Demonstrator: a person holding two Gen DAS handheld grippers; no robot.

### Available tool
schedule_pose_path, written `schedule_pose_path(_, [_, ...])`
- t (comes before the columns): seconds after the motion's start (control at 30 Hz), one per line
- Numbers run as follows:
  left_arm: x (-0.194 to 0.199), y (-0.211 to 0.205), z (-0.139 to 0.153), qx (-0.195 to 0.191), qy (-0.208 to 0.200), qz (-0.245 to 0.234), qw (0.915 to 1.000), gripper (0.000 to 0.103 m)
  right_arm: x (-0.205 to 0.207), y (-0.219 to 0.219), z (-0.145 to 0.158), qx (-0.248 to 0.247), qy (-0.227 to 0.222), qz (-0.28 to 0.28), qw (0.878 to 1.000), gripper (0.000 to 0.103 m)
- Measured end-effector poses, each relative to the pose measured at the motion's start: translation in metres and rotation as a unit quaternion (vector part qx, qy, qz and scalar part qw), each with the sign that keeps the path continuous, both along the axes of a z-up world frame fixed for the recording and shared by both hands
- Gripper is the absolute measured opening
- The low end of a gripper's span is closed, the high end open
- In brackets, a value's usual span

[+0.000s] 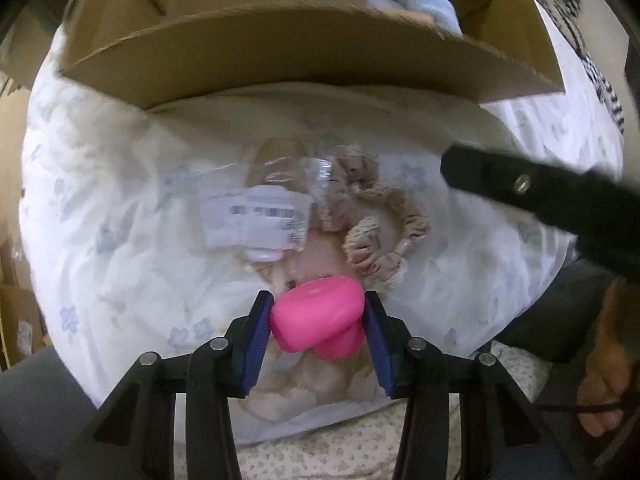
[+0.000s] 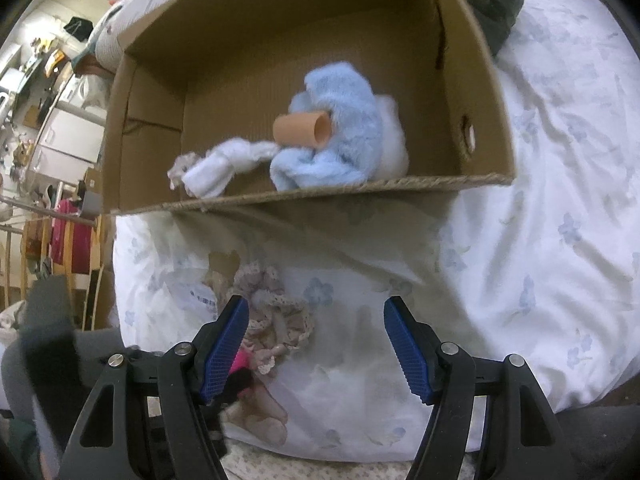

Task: Organize soft objects
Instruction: 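Grasp the pink rubber toy with the left tool while the right tool grasps the lace scrunchie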

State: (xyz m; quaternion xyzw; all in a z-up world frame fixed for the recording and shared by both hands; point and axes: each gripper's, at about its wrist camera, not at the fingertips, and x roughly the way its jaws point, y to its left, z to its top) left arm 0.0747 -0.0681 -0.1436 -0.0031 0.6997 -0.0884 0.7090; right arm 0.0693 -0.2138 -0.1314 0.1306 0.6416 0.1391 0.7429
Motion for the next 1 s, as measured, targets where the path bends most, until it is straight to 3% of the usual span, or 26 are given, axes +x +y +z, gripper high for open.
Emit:
schedule_pose_path(0.07, [0.0, 0.013, 0.014, -0.005, -0.016, 0.013, 0.9998, 0.041, 0.0, 0.004, -0.005, -0.001, 0.008, 0.009, 1.0, 0.074])
schedule_pose_path(0.17, [0.002, 0.032, 0.042, 0.017, -0.071, 0.034, 0.9967, 0.041, -0.001, 0.012, -0.012, 0.004, 0.022, 0.022, 1.0, 0.074])
schedule_pose_path(0.3, [0.011, 0.057, 0.058, 0.039, -0.106, 0.074, 0.9908, 0.041, 0.0, 0.027, -0.019, 0.015, 0.037, 0.041, 0.998, 0.074])
schedule_pose_path(0.67, [0.03, 0.103, 0.071, 0.034, -0.12, 0.15, 0.9808, 0.041, -0.005, 0.069, -0.037, -0.053, 0.032, 0.119, 0.991, 0.073])
schedule_pose_path(0.8, [0.032, 0.098, 0.061, 0.035, -0.108, 0.146, 0.9828, 0.041, -0.008, 0.075, -0.036, -0.059, 0.021, 0.137, 0.989, 0.039])
schedule_pose_path(0.9, [0.032, 0.093, 0.058, 0.04, -0.105, 0.137, 0.9841, 0.041, -0.01, 0.076, -0.034, -0.061, 0.016, 0.139, 0.988, 0.025])
schedule_pose_path(1.0, [0.032, 0.089, 0.057, 0.042, -0.103, 0.132, 0.985, 0.041, -0.014, 0.075, -0.026, -0.055, 0.004, 0.141, 0.989, 0.022])
